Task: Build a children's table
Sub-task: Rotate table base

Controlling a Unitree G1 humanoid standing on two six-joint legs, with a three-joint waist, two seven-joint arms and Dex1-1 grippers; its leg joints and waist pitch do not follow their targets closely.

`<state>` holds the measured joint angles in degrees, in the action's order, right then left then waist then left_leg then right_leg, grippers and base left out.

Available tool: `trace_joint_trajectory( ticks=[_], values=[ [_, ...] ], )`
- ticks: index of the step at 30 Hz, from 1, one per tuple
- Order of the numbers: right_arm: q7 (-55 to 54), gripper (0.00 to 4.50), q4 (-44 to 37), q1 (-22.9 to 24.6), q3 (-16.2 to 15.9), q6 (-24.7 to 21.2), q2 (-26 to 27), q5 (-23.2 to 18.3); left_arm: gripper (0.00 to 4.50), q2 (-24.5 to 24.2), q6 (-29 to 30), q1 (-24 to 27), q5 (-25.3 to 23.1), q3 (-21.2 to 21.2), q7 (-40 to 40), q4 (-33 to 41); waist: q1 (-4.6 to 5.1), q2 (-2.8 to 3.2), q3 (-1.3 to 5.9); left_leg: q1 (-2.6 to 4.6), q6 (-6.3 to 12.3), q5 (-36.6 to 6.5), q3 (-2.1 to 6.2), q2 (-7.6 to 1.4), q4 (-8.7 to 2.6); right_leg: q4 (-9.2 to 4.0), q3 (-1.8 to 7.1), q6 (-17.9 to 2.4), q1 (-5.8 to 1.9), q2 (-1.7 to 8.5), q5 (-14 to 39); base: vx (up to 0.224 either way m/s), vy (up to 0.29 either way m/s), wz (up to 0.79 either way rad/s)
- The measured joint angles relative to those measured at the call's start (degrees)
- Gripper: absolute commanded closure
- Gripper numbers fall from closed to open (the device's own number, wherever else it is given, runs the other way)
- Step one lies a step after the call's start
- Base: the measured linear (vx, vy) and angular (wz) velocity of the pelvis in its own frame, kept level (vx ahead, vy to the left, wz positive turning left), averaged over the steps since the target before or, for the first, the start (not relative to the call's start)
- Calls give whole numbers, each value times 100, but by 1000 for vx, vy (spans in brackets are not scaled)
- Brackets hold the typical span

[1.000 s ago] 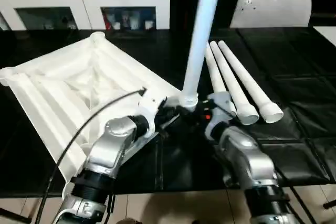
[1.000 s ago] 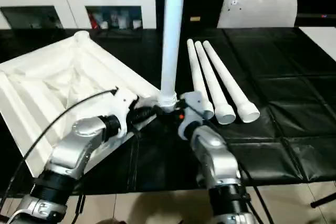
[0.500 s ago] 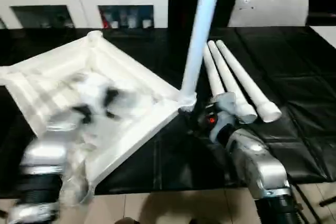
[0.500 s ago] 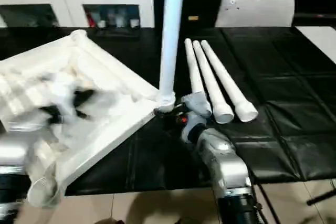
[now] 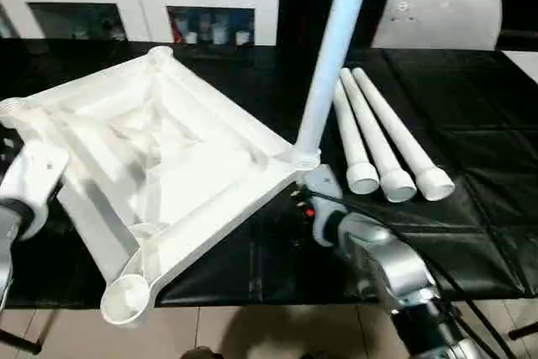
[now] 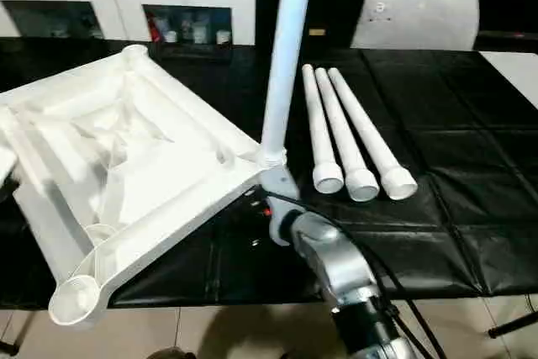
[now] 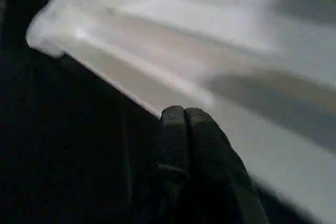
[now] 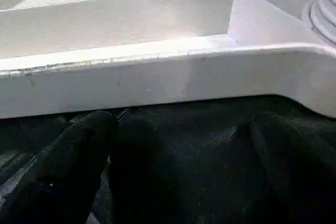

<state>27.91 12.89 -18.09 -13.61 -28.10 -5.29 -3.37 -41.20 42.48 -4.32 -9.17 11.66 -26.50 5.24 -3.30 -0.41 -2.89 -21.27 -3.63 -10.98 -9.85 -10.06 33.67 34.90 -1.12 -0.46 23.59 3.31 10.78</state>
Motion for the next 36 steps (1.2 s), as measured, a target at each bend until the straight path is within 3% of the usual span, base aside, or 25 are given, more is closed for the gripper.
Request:
trace_joint_trajectory(
  ticks=[8,15,20,28,36],
  values=[
    [-145,0,1108,-636,3,527,275,131,449,188,118,53,431,-481,-652,235,32,-24,8,7,-4,3,-1,-2,3,10,1,-15,0,-2,-9,0,0,0],
    [-298,0,1902,-1063,56,901,369,198,449,-379,710,513,1111,-1170,-1872,1191,63,-30,13,17,-5,3,-3,-2,1,11,3,-16,-6,-3,-9,0,0,0],
    [-412,0,2391,-1297,233,1143,384,215,449,-451,782,477,1533,-1486,-2557,1426,120,-32,14,21,-4,3,-6,-1,13,14,9,-19,-11,-2,-12,0,0,0],
    [-521,0,2615,-1398,390,1331,284,314,449,448,827,-493,1864,-2185,-2806,1277,166,-45,10,18,-4,3,-7,-2,20,20,11,-25,-12,-4,-16,0,0,0],
    [-815,0,2775,-1599,467,1450,312,405,449,1477,-57,-1469,1452,-2449,-1888,-140,162,-41,8,16,-6,6,-6,-6,26,28,9,-26,-9,-7,-20,0,0,0]
  ],
)
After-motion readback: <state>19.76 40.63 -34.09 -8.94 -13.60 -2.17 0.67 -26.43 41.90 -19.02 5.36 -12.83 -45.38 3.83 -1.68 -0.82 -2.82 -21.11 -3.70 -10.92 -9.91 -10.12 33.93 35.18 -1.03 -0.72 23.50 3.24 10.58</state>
